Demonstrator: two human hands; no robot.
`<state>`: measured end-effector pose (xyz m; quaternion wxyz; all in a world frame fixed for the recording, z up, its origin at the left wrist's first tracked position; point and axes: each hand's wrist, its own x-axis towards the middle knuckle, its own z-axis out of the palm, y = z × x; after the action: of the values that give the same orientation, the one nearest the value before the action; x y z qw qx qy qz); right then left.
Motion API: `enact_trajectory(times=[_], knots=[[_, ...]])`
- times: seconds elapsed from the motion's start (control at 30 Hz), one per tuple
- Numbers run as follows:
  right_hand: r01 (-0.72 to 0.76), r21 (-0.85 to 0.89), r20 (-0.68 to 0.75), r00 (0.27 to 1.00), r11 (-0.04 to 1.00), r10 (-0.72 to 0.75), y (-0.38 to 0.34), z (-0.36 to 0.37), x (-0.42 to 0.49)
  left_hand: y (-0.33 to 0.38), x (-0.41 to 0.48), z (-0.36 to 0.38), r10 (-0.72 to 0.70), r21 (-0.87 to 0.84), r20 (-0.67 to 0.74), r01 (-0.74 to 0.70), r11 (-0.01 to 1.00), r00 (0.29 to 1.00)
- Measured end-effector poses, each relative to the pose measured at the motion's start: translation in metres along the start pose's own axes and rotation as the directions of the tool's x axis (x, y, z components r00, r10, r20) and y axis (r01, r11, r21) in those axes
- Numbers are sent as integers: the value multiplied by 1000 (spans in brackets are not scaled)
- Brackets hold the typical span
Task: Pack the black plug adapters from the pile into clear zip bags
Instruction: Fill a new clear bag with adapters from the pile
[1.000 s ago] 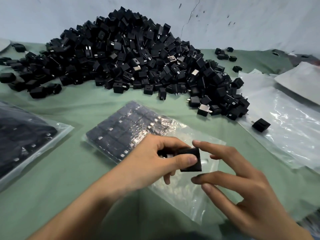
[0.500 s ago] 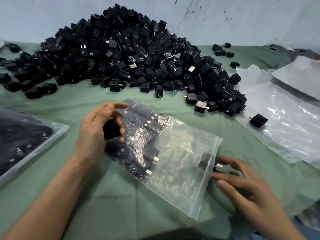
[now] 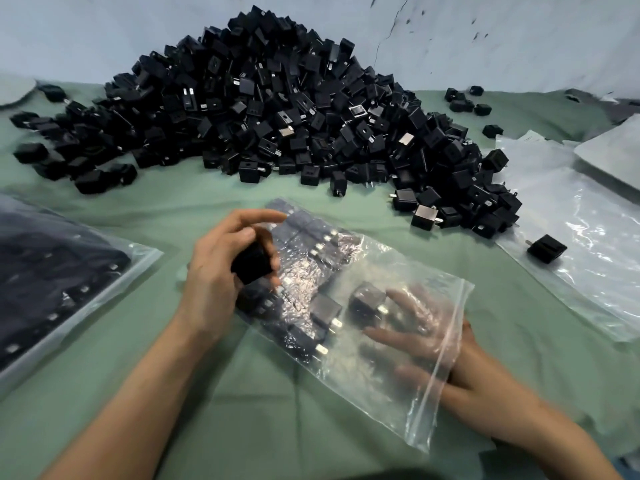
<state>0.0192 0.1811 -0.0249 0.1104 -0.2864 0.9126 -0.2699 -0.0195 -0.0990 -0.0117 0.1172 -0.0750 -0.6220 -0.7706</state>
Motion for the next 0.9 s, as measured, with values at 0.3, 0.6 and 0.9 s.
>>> enact_trajectory(times=[0.3,0.6,0.9], knots=[[108,102,-68,992,989,-102,10,5,23,-6,-4,0,99,233,51,-108,967,994],[52,157,-28,998,986,-49,12,13,25,-4,-7,8,94,227,147,-126,966,985],[45,232,-602,792,972,107,-9,-8,-51,9,-20,38,-52,-42,270,65,997,962]])
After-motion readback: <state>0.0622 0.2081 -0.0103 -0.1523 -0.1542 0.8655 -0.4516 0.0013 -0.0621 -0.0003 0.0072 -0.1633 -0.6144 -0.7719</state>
